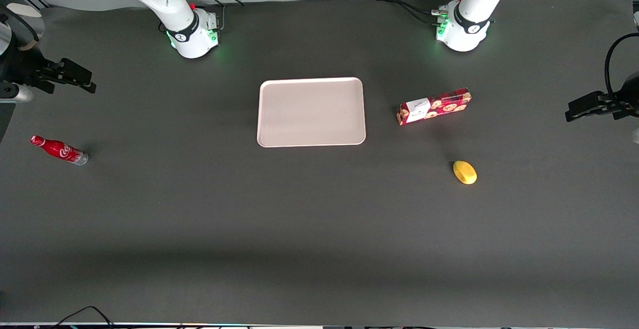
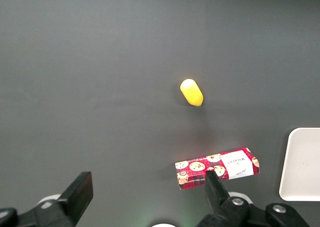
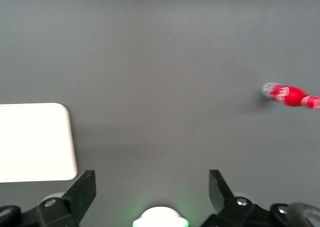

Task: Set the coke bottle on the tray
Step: 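Move the right gripper over the lying red Coca-Cola bottle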

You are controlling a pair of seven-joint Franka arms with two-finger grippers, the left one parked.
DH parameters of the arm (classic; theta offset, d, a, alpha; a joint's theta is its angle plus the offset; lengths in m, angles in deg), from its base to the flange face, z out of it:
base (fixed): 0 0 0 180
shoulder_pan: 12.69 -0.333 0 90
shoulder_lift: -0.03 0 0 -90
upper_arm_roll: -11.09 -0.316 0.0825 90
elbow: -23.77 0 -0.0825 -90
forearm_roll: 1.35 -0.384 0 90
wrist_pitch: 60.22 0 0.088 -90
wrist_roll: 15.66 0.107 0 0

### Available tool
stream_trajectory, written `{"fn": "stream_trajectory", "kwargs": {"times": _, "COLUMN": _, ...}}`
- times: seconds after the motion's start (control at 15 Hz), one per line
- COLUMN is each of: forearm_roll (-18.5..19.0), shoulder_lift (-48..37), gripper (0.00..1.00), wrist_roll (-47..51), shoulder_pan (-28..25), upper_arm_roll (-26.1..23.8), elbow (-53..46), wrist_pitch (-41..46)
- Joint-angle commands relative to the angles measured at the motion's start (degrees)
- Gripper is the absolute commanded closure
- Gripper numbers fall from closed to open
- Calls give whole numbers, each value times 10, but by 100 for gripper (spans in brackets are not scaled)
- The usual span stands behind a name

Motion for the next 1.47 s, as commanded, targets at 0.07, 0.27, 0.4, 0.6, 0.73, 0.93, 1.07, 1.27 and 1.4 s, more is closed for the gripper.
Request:
{"fn": "stream_trajectory", "kwargs": {"times": 0.07, "forearm_roll": 48, "shoulder_lift": 19, "gripper": 0, "wrist_roll": -163, "shoulder_pan": 3, "upper_arm_roll": 96, "elbow": 8, "wrist_pitch": -5}}
{"fn": "stream_trajectory", "kwargs": {"times": 0.27, "forearm_roll": 84, "shoulder_lift": 31, "gripper": 0, "wrist_roll": -331, "shoulder_pan": -2, "upper_arm_roll": 185, "elbow": 62, "wrist_pitch": -103}}
{"fn": "stream_trajectory", "kwargs": {"times": 0.4, "forearm_roll": 82, "shoulder_lift": 46, "gripper": 0, "wrist_roll": -429, "shoulder_pan": -1, "upper_arm_roll": 242, "elbow": 101, "wrist_pitch": -188}}
{"fn": "stream_trajectory", "kwargs": {"times": 0.6, "forearm_roll": 78, "shoulder_lift": 74, "gripper": 0, "wrist_roll": -533, "shoulder_pan": 2, "upper_arm_roll": 293, "elbow": 159, "wrist_pitch": -323}}
{"fn": "stream_trajectory", "kwargs": {"times": 0.73, "forearm_roll": 61, "shoulder_lift": 109, "gripper": 0, "wrist_roll": -590, "shoulder_pan": 4, "upper_arm_roll": 321, "elbow": 177, "wrist_pitch": -402}}
{"fn": "stream_trajectory", "kwargs": {"times": 0.93, "forearm_roll": -46, "shoulder_lift": 171, "gripper": 0, "wrist_roll": -684, "shoulder_pan": 5, "upper_arm_roll": 344, "elbow": 177, "wrist_pitch": -448}}
{"fn": "stream_trajectory", "kwargs": {"times": 1.07, "forearm_roll": -100, "shoulder_lift": 205, "gripper": 0, "wrist_roll": -731, "shoulder_pan": 8, "upper_arm_roll": 345, "elbow": 177, "wrist_pitch": -475}}
{"fn": "stream_trajectory", "kwargs": {"times": 1.27, "forearm_roll": -137, "shoulder_lift": 227, "gripper": 0, "wrist_roll": -769, "shoulder_pan": 10, "upper_arm_roll": 348, "elbow": 178, "wrist_pitch": -498}}
{"fn": "stream_trajectory", "kwargs": {"times": 1.4, "forearm_roll": -141, "shoulder_lift": 231, "gripper": 0, "wrist_roll": -775, "shoulder_pan": 14, "upper_arm_roll": 348, "elbow": 179, "wrist_pitch": -499}}
